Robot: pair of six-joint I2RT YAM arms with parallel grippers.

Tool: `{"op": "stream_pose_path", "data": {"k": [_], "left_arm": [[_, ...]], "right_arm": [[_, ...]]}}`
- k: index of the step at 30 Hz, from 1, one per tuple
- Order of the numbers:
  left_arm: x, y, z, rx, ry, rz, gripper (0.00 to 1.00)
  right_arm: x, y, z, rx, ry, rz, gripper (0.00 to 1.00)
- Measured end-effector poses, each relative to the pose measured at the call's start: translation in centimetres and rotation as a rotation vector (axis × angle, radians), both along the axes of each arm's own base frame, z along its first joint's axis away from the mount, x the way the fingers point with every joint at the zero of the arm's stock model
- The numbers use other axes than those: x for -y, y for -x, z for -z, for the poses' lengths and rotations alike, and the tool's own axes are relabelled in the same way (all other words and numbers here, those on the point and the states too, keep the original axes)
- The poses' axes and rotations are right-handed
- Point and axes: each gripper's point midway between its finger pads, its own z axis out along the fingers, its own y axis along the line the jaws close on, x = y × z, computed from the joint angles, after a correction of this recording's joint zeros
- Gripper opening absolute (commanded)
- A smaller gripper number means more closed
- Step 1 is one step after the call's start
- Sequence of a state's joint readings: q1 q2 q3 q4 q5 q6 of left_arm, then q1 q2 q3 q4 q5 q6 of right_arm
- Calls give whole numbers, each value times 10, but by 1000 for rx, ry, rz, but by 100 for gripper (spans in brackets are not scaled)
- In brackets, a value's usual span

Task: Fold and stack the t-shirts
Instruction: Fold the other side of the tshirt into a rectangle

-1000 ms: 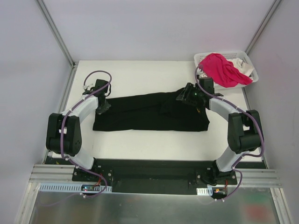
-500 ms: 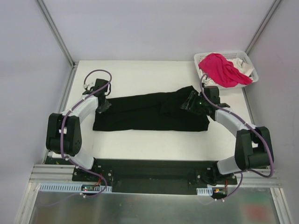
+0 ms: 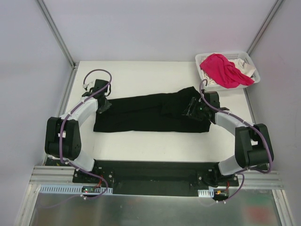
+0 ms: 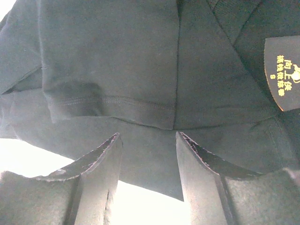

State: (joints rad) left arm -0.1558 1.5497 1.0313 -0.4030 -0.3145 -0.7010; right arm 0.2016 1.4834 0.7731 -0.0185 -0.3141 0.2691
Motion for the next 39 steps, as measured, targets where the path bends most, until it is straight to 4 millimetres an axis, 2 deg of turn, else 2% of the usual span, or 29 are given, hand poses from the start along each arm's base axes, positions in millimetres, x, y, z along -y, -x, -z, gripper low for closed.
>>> {"op": "stream_pose_path", "data": {"k": [14,33,34,39], "left_arm": [[0,-1,0,2,-2,4,0],[0,-1,0,1,-3,6,0],[0,0,0,1,-4,6,0],[0,-1,0,2,-3,6,0]], "right_arm": [[-6,-6,24,-46,-27,3,52],[-16,-17,30,-36,-76,12,49],[-17,-18,30,-34,-77,10,48],[-26,-17,34,-36,-84,-5,19]]}}
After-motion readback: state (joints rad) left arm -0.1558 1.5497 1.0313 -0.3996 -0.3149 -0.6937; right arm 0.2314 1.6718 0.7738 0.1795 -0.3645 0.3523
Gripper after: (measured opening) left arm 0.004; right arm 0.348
